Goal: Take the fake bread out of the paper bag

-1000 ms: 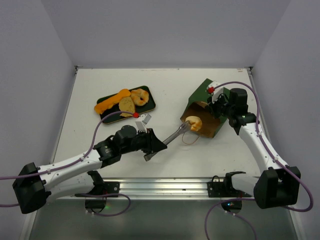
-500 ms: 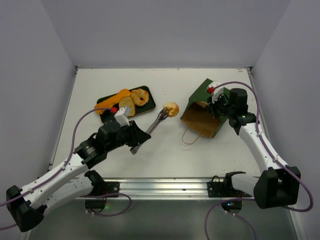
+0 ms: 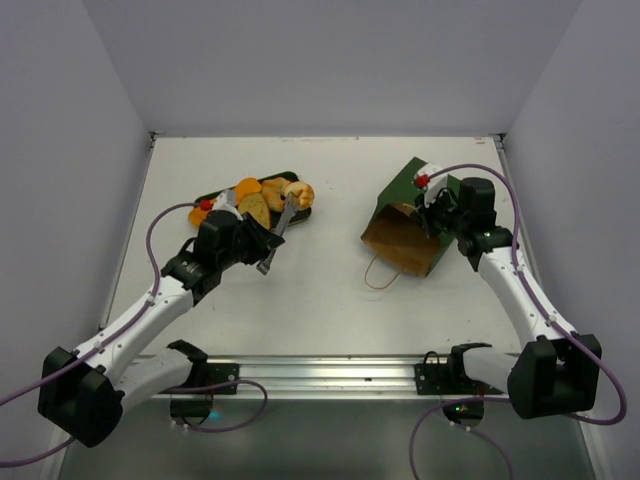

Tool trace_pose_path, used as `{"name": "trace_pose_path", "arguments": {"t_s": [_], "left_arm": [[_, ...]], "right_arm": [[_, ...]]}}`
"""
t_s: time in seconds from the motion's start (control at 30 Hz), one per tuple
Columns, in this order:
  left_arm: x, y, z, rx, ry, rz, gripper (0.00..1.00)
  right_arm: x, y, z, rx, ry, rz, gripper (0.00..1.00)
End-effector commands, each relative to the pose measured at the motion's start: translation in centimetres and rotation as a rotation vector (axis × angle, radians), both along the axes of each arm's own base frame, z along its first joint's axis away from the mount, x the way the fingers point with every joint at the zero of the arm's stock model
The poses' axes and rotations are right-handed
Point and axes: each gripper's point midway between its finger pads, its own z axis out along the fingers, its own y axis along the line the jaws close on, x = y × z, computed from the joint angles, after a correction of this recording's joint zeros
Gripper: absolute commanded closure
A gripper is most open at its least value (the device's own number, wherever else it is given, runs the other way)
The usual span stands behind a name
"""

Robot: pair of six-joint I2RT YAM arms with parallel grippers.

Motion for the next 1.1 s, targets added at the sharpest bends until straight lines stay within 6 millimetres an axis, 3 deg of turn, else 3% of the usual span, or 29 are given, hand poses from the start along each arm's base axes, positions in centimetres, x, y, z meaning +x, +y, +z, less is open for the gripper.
{"name": "trace_pose_path", "arguments": {"t_s": [0.0, 0.3, 0.77, 0.93, 1.07], "left_arm": [[2.9, 0.0, 3.6, -0.093, -0.097, 0.062, 1.00], [4.5, -0.3, 0.0, -0.021, -0.037, 0.036, 1.00], [4.5, 0.5, -1.4, 0.015, -0.011, 0.045, 1.00], [4.4, 0.3, -1.4, 0.000, -0.004, 0.040, 0.94], [4.2, 0.2, -1.5, -0.007, 0.003, 0.031, 0.84]], "right_arm": [[0.3, -0.4, 1.5, 0.009, -0.065, -0.023, 1.00], [0.2, -0.3, 1.5, 0.013, -0.066, -0.016, 1.00], [0.1, -0.2, 1.5, 0.015, -0.067, -0.013, 1.00], [0.1, -0.3, 1.4, 0.014, -0.063, -0.015, 1.00], [0.1, -0.2, 1.5, 0.016, -0.065, -0.014, 1.00]]}}
